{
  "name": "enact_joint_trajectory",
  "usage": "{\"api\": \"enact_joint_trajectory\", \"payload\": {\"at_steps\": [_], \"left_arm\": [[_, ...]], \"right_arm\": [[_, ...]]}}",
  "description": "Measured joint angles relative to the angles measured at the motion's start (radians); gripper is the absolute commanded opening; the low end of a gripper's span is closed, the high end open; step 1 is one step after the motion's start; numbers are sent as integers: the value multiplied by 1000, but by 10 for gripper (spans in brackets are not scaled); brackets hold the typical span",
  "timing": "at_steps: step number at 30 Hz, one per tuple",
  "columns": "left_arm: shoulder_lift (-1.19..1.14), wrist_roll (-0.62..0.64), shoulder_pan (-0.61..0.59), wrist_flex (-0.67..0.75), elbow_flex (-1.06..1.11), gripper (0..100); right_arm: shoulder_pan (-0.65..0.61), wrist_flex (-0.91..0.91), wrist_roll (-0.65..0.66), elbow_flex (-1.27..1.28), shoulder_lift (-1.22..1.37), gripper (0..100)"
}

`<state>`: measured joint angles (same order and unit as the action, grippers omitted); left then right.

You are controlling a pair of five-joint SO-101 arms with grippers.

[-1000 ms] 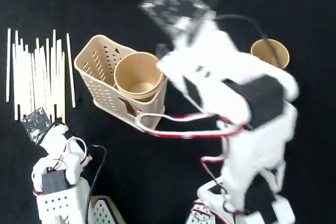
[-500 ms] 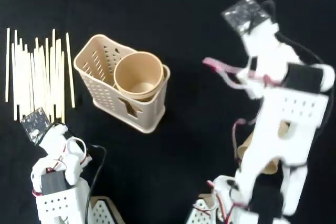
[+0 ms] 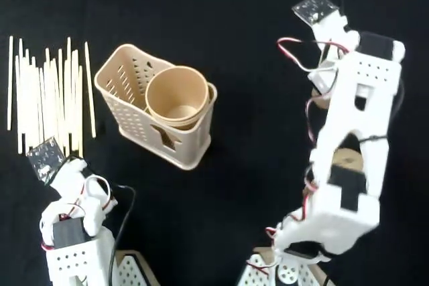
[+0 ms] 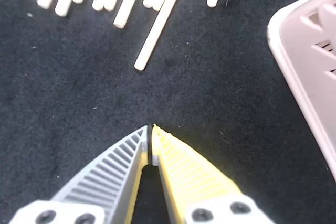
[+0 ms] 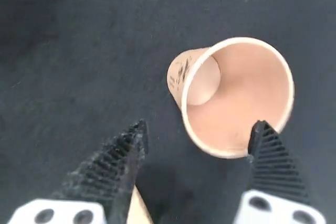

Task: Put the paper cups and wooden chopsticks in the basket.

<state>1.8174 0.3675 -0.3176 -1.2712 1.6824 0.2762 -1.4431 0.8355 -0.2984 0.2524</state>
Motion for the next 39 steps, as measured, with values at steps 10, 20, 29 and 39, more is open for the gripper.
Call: {"api": "enact_joint_trajectory", "payload": {"at_steps": [10,20,29,39], "left_arm": [[0,0,0,0,0,30],[0,0,0,0,0,30],[0,0,0,0,0,30],[0,0,0,0,0,30]], "right_arm": [[28,-15,5,-209,281,145],[28,-29,5,-273,316,11],[37,-135,-29,-347,290,11],[37,-287,-31,-396,-51,11]]}}
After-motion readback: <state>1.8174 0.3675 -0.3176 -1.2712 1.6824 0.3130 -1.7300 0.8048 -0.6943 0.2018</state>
